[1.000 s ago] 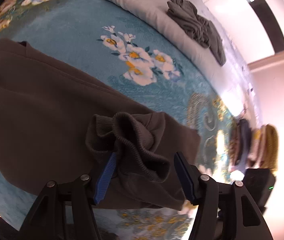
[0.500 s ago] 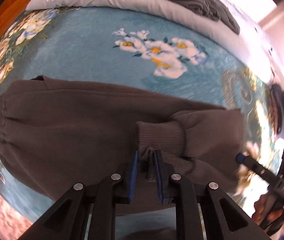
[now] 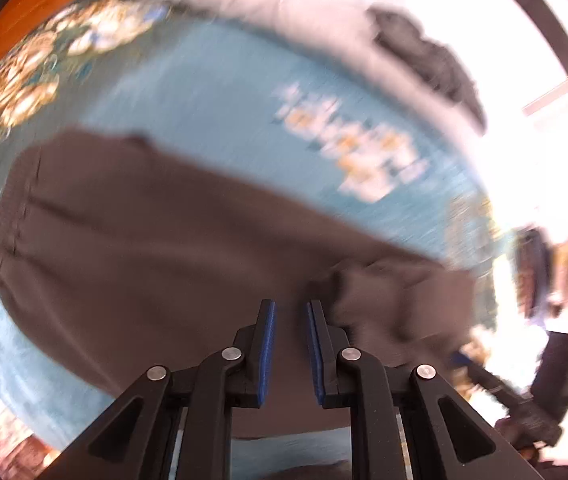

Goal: Fold clothes

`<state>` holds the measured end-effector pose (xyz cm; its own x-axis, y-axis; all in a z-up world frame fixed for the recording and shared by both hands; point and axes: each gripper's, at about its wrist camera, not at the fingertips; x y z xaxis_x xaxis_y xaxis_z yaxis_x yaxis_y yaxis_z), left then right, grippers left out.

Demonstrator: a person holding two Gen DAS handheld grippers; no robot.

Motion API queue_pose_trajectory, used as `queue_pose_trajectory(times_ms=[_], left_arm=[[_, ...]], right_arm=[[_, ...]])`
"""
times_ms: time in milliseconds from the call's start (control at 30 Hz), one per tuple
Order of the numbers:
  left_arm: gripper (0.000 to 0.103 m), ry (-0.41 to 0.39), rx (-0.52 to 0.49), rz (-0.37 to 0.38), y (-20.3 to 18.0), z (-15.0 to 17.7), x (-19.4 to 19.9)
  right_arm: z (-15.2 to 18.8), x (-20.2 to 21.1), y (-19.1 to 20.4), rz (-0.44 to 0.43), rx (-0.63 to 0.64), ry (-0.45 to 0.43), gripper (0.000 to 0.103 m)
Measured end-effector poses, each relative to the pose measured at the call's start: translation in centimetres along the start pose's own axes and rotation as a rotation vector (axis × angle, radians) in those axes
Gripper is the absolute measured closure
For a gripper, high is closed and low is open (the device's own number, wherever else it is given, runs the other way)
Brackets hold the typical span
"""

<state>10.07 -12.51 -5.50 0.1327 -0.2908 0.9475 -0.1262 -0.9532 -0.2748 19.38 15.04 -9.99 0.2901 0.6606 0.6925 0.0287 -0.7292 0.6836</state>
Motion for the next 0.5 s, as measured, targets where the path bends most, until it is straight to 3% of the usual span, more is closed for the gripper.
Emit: queue_pose_trajectory(times_ms=[233, 367, 500], left_arm=[[0.084, -0.021, -0.176, 0.069, -4.3, -0.7, 1.1], [0.084, 0.098, -0.256, 0.009, -5.3, 0.6, -2.7], [0.084, 0.132, -0.226, 0.045, -4.0, 0.4, -3.6]], right_arm=[[0.3, -2.6, 3.4, -0.028, 0.090, 0.051, 0.046], [1.5, -3.7, 5.0, -0.049, 0.157, 0.102, 0.046], [2.6, -4.3, 4.5, -0.066, 0.175, 0.166, 0.045]])
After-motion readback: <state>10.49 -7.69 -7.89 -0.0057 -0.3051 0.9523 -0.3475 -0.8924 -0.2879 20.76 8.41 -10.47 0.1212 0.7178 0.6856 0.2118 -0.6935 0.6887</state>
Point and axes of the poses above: each gripper's, at about its wrist camera, not at the fingertips, and x roughly against the way its jaws point, y to its left, z to its underside, and after that the axes turned 1 degree about -z, right-handed
